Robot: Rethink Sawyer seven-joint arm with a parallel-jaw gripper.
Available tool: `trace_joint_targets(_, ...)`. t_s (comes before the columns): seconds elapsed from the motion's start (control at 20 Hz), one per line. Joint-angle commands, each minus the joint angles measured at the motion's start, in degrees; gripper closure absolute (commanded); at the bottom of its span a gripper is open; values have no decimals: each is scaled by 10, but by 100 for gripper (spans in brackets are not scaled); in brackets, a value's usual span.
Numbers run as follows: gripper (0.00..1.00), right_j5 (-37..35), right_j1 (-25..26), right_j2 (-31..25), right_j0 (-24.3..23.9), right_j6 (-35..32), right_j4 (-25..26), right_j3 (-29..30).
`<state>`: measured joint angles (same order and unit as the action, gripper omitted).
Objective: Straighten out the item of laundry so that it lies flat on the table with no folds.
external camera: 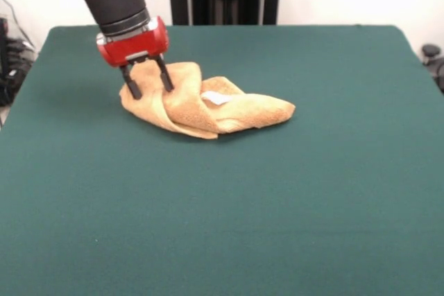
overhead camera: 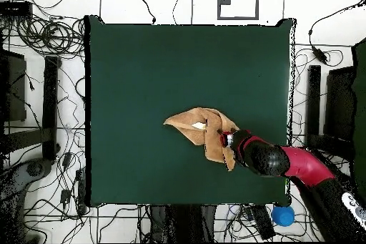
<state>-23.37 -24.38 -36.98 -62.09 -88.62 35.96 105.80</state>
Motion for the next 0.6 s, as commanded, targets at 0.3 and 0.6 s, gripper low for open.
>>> trace_joint_targets(0.3, 0, 26, 74, 24, 64, -90, -41, 118)
trace_joint_targets(0.6, 0, 56, 74, 36, 70, -99, -56, 130)
